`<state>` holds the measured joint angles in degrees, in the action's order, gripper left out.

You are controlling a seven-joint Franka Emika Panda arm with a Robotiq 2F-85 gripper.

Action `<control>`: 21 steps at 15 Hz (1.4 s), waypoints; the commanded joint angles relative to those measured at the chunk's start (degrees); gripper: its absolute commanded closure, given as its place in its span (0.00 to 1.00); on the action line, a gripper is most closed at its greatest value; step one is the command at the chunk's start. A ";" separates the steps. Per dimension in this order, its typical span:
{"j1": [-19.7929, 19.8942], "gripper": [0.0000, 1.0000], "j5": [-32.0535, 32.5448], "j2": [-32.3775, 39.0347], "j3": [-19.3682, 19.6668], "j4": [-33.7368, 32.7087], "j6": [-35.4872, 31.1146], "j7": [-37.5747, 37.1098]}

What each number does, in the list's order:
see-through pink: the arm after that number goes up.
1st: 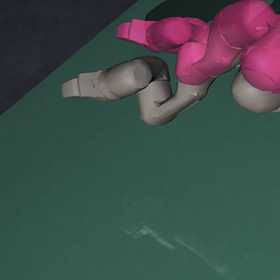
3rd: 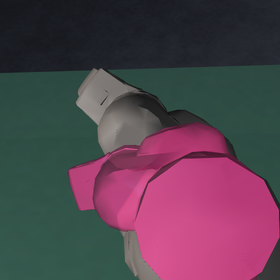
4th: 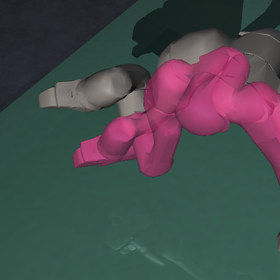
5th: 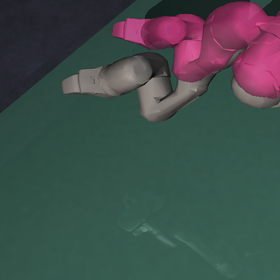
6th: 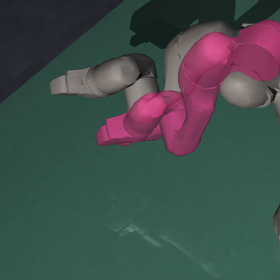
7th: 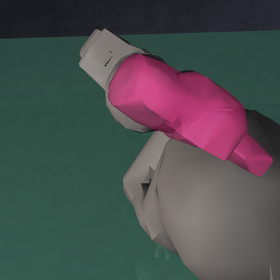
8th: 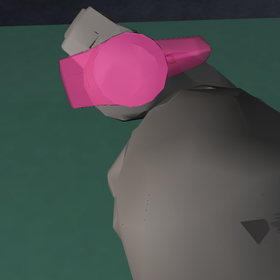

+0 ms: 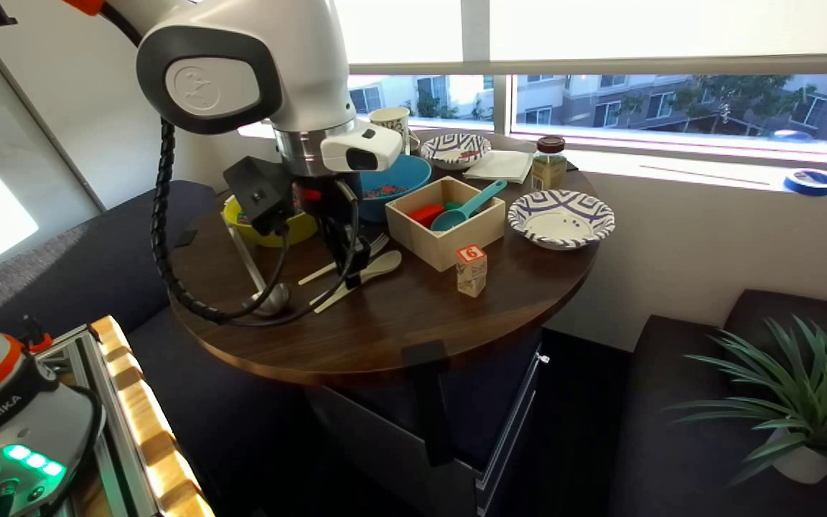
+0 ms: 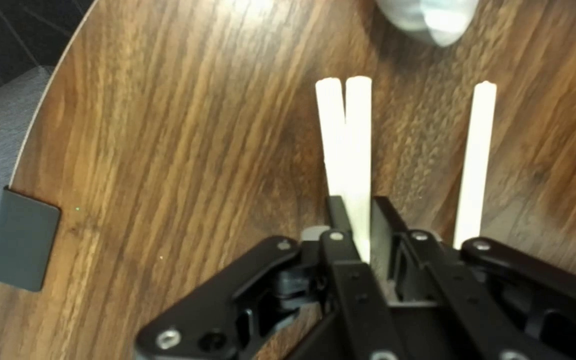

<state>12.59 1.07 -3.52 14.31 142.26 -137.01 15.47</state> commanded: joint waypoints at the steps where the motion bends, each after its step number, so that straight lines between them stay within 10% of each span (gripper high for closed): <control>1: 0.02 1.00 2.06 0.15 -0.55 0.42 0.19 -1.03; 12: -2.25 0.97 5.93 -14.14 -3.79 3.38 10.19 0.06; 21: -12.69 0.97 0.71 -21.33 -6.26 -1.84 35.05 12.73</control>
<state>1.95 2.43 -25.99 8.57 142.04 -106.82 26.00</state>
